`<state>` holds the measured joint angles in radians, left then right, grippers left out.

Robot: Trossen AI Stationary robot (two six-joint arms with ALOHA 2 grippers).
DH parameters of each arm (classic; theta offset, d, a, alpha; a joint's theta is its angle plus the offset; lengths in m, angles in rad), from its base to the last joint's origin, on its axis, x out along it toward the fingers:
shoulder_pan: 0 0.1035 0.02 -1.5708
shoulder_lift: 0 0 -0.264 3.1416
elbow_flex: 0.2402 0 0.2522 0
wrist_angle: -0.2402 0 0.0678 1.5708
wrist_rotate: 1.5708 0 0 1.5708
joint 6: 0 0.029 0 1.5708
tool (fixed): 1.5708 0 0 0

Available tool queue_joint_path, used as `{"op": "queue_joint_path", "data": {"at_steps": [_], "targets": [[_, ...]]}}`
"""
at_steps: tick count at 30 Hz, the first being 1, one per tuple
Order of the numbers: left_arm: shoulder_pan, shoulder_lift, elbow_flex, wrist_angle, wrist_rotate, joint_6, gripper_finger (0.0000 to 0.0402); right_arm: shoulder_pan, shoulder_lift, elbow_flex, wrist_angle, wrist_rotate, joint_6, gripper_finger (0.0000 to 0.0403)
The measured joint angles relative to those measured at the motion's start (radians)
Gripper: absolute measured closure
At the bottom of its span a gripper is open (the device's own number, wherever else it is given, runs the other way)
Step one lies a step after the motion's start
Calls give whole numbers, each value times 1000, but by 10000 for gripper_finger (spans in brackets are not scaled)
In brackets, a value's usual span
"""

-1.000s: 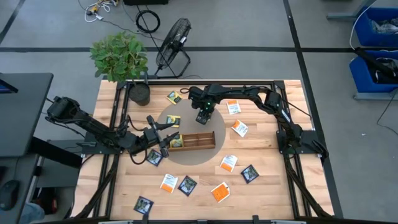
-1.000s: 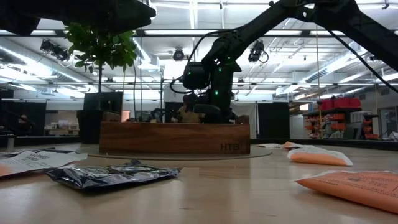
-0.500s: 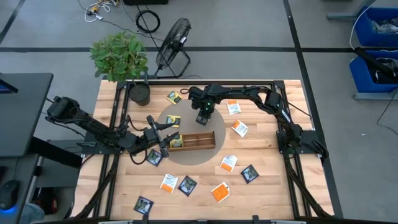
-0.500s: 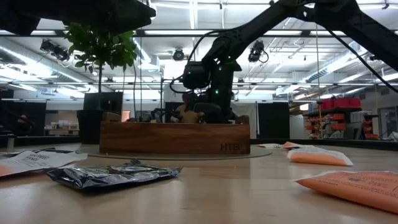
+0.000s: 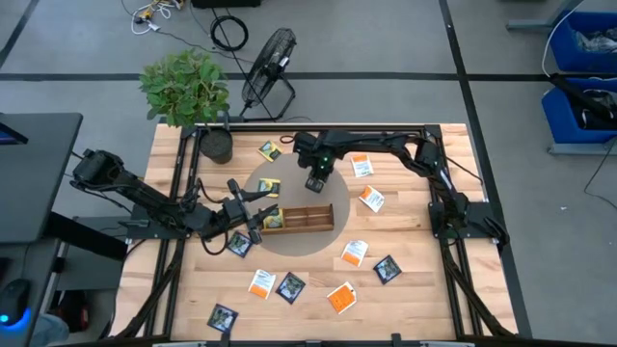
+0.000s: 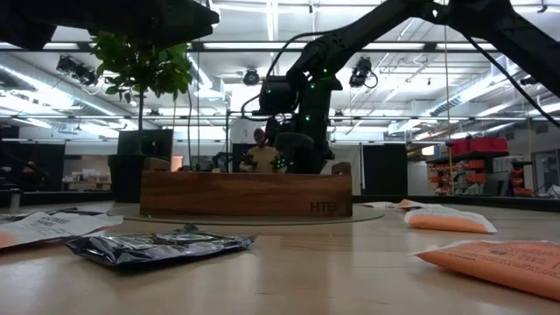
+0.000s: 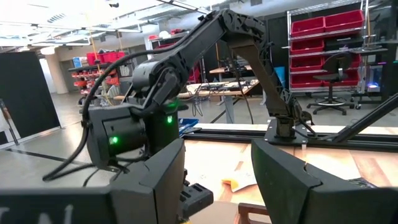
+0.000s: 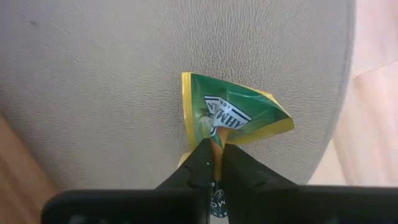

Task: Pick & Place Tea
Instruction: Put the right yellow tea bag into the left section of the wooden organizer

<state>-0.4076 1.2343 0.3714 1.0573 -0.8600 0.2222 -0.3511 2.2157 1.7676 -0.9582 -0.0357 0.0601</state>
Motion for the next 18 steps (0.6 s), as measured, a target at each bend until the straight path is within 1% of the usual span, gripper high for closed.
{"op": "queue_joint_path", "data": {"at_steps": [11,18], "targets": [[0,0,0,0,0,0,211,0,-96,0,-4,1,7,379],[0,0,0,0,0,10,211,9,-182,2,-9,1,12,379]]}}
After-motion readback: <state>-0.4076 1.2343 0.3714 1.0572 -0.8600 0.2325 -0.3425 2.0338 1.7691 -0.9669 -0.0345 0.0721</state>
